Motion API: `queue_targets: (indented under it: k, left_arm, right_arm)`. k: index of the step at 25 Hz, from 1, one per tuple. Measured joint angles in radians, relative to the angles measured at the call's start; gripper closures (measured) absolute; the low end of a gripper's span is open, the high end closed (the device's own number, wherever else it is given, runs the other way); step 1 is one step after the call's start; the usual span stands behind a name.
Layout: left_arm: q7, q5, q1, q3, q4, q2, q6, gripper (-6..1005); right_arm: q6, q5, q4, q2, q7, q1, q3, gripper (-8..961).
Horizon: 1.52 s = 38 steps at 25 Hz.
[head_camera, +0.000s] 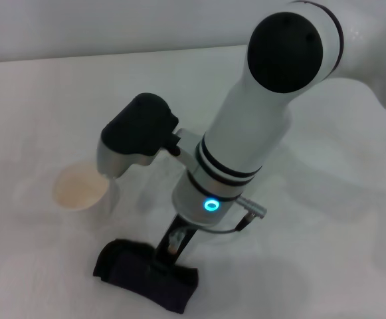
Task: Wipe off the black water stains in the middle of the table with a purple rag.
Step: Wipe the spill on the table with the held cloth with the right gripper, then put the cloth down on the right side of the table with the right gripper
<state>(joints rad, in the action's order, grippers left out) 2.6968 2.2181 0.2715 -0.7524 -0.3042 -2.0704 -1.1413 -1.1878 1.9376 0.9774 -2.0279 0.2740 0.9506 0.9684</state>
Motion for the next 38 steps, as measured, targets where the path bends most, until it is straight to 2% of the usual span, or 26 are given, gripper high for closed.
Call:
queue_targets:
  k: [5,9,17,26,38]
  left_arm:
    - [0.0,0.0,-0.003,0.001,0.002,0.0,0.0,120]
    - [0.0,0.0,-0.007,0.001,0.002,0.0,0.0,120]
    - [0.0,0.0,-0.005,0.001,0.001,0.0,0.023,120]
    - [0.0,0.007,0.001,0.001,-0.001,0.001,0.027,121]
    - [0.0,0.008,0.028,0.001,-0.001,0.001,0.038,119]
  right_arm:
    - [0.032,0.091,-0.072,0.001,-0.046,0.002,0.022,850]
    - [0.037,0.201,-0.1,0.003,-0.077,-0.009,0.089,850]
    - [-0.053,0.477,-0.038,0.01,-0.123,-0.061,0.28,851]
    - [-0.191,0.697,0.024,0.014,-0.135,-0.127,0.453,853]
    - [-0.232,0.847,0.047,0.022,-0.086,-0.219,0.642,807]
